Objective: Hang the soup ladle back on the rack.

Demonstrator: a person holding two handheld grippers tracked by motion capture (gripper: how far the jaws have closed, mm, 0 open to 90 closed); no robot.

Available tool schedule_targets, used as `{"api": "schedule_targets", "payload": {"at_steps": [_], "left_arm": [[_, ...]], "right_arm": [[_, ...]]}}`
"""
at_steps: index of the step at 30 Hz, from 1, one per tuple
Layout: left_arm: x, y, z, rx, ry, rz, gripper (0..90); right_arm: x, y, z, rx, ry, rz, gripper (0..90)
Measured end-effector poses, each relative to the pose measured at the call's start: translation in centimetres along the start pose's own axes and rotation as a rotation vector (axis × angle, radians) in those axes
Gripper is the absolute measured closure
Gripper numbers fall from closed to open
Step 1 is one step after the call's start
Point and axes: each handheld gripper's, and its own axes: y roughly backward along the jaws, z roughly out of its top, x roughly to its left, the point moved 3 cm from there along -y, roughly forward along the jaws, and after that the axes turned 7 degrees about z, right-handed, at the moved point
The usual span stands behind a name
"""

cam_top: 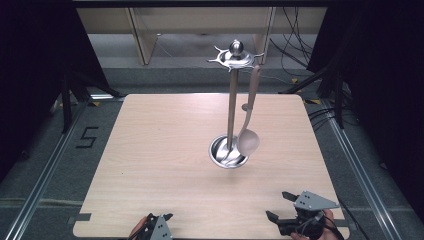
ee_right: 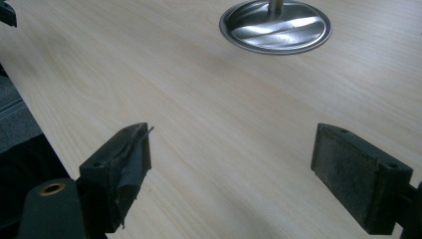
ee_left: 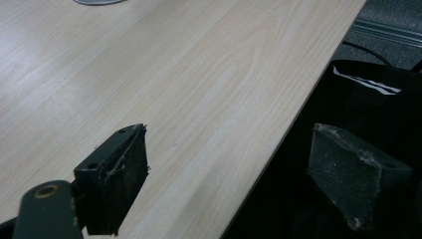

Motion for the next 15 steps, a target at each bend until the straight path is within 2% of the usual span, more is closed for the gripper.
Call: {"api": "schedule_targets", "payload": {"at_steps": [1, 2, 3, 5, 6, 8, 12, 14, 15], "left_arm": [[0.03, 0.01, 0.02, 0.0, -0.006, 0.002, 15.0], [0.02, -0.01, 0.01, 0.001, -0.007, 0.002, 15.1], [0.0, -0.04, 0.0, 0.002, -0.009, -0.008, 15.1], [-0.02, -0.05, -0.01, 0.001, -0.004, -0.008, 15.1], [0.0, -0.04, -0.01, 0.001, -0.004, -0.008, 15.0], [0.07, -0.03, 0.0, 0.0, -0.012, 0.0, 15.1], [0.0, -0.09, -0.03, 0.004, -0.006, -0.005, 15.1], [0.07, -0.02, -0.03, 0.002, -0.011, 0.002, 15.0], [0.1, -0.02, -0.03, 0.001, -0.013, 0.003, 15.0]], "right_arm": [[0.1, 0.08, -0.08, 0.007, -0.005, -0.007, 16.8], [-0.03, 0.16, -0.1, 0.0, 0.02, -0.023, 16.8], [0.04, 0.16, -0.16, 0.001, 0.012, -0.011, 16.8], [0.04, 0.33, -0.2, -0.007, 0.019, -0.028, 16.7], [0.17, 0.38, -0.31, 0.005, 0.003, -0.022, 16.7], [0.11, 0.34, -0.43, 0.008, 0.015, -0.018, 16.7], [0.17, 0.36, -0.73, 0.014, -0.005, -0.009, 16.7], [0.22, 0.36, -0.89, 0.016, 0.01, -0.018, 16.7], [0.3, 0.32, -0.95, 0.02, 0.006, -0.005, 16.7]]}}
